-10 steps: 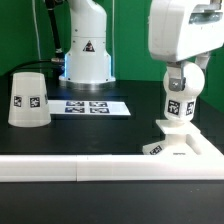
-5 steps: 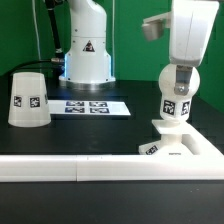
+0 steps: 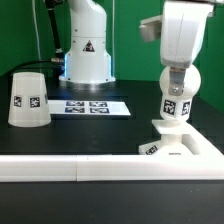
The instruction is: Assemble lamp
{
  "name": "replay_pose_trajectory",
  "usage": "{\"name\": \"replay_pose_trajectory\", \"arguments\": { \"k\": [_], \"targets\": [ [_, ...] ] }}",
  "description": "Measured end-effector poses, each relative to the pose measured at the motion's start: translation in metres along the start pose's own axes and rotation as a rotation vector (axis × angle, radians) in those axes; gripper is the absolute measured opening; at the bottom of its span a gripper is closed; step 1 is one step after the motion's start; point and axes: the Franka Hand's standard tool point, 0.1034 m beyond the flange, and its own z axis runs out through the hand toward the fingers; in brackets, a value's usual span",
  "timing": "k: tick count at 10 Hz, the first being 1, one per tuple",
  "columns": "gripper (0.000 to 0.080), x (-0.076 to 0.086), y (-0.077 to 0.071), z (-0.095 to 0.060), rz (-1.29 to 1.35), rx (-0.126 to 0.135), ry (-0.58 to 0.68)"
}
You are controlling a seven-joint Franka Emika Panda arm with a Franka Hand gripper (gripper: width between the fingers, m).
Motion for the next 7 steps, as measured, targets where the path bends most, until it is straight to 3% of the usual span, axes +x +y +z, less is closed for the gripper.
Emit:
{"name": "replay_pose_trajectory", "arguments": {
  "k": [4,7],
  "targets": [
    [0.0577,-0.0001,0.0,-0.0001,0.036,0.0,0.001],
    [0.0577,-0.0022,-0.001,0.0013,0.3,-0.014,0.026]
  ]
}}
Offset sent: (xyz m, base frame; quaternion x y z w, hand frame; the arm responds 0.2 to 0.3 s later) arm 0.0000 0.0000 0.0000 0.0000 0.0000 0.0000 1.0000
